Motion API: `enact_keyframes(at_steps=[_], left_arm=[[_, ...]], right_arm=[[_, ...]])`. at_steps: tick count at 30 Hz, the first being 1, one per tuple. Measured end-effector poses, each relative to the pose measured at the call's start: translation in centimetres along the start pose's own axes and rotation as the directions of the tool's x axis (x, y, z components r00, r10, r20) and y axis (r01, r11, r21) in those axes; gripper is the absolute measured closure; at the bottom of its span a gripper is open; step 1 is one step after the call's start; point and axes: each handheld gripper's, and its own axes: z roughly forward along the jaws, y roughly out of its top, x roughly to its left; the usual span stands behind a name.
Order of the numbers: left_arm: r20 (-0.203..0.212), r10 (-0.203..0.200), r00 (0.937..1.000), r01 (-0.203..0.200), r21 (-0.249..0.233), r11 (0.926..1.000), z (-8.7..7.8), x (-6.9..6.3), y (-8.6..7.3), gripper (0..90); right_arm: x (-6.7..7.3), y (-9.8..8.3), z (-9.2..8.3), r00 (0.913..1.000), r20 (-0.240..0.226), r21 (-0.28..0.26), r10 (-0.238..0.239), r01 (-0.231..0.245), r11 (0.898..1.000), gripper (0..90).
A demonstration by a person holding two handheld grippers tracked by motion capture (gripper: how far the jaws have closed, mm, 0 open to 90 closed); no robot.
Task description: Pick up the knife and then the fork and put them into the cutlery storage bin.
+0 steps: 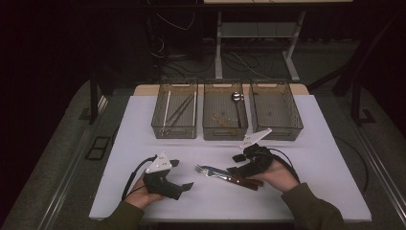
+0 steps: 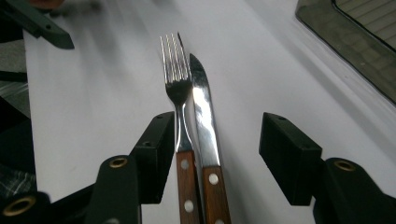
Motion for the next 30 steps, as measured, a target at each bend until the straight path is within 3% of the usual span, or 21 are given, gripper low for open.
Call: enact_keyframes(at_steps=[4, 13, 14, 23, 30], left_arm=[[0.007, 0.006, 1.0000, -0.006, 0.011, 0.9999, 0.0, -0.1, 0.0, 3.6], [0.037, 0.006, 0.9993, -0.007, 0.030, 0.9995, 0.2, -0.3, -0.1, 4.3], [0.039, 0.006, 0.9992, -0.007, 0.030, 0.9995, 0.2, -0.3, -0.1, 4.3], [0.037, 0.007, 0.9993, -0.008, 0.041, 0.9991, 0.3, -0.3, -0.1, 4.8], [0.036, 0.003, 0.9993, -0.005, 0.037, 0.9993, 0.3, -0.3, -0.1, 4.8]], right_arm=[[0.1, -0.6, -0.7, 0.9999, 0.005, 0.032, -0.012, 0.011, 0.999, 46.5], [-0.2, -0.7, -0.7, 0.9997, -0.013, 0.092, -0.021, 0.022, 0.996, 56.5], [-0.4, -0.7, -0.6, 0.9986, -0.014, 0.101, -0.051, 0.052, 0.994, 57.4], [-0.4, -0.7, 0.9, 0.9969, -0.002, 0.180, -0.079, 0.078, 0.981, 66.7], [-0.3, -0.7, 1.5, 0.9917, -0.003, 0.220, -0.129, 0.126, 0.967, 70.3]])
